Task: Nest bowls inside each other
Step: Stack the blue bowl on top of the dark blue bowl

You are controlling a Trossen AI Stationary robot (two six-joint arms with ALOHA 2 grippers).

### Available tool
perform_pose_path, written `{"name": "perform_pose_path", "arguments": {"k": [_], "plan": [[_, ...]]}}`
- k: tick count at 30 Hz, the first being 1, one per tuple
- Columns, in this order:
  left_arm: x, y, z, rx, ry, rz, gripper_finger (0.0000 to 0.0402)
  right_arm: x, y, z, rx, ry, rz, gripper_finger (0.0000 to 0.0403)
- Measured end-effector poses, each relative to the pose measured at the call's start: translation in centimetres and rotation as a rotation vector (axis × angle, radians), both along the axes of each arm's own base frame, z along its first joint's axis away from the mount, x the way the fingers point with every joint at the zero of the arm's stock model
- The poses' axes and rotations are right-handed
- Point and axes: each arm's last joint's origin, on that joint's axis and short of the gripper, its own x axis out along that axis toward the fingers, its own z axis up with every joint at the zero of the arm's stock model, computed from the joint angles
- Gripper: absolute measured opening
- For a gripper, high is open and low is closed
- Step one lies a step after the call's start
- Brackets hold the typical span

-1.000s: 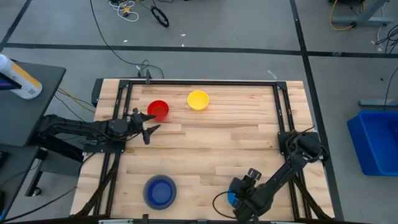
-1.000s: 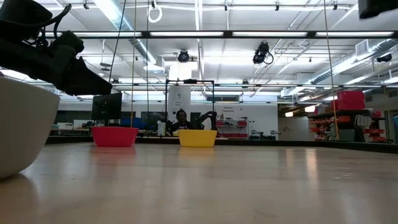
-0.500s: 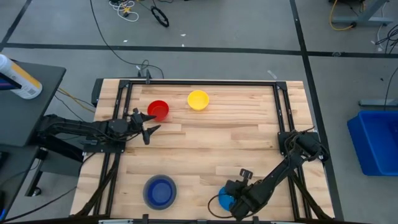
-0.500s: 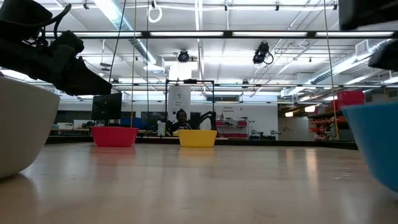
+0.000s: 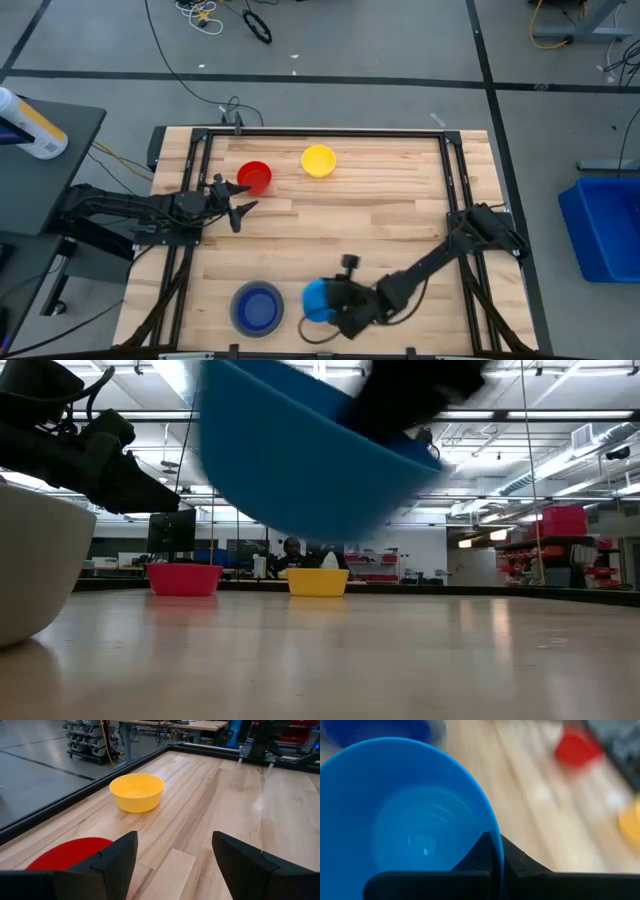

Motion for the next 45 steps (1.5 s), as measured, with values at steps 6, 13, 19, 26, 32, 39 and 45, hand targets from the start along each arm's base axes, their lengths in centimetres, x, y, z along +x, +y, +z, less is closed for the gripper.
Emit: {"name": "perform_pose_path", "arguments": {"k": [6, 13, 19, 26, 32, 39, 45], "plan": [[0.0, 0.0, 0.0, 0.001, 0.0, 0.004, 0.0263, 3.7, -1.1, 2.6, -0.115, -0.194, 0.178, 0.0002], [0.0, 0.0, 0.0, -0.001, -0.001, 0.005, 0.0263, 7.1, -4.3, 3.3, 0.024, -0.34, 0.312, 0.0002], [0.0, 0.0, 0.0, -0.001, -0.001, 0.007, 0.0263, 9.8, -7.0, 1.4, 0.175, -0.428, 0.379, 0.0002], [0.0, 0.0, 0.0, 0.002, 0.001, 0.006, 0.0263, 11.3, -8.1, 1.1, 0.274, -0.471, 0.4, 0.0002], [0.0, 0.1, 0.0, 0.007, 0.001, 0.019, 0.0263, 14.0, -6.8, 2.1, 0.27, -0.395, 0.435, 0.0002], [0.0, 0.1, 0.0, 0.009, 0.002, 0.021, 0.0263, 15.5, -6.2, 1.0, 0.343, -0.305, 0.412, 0.0002], [0.0, 0.1, 0.0, 0.01, 0.002, 0.02, 0.0263, 16.1, -6.0, -0.4, 0.43, -0.268, 0.405, 0.0002]]}}
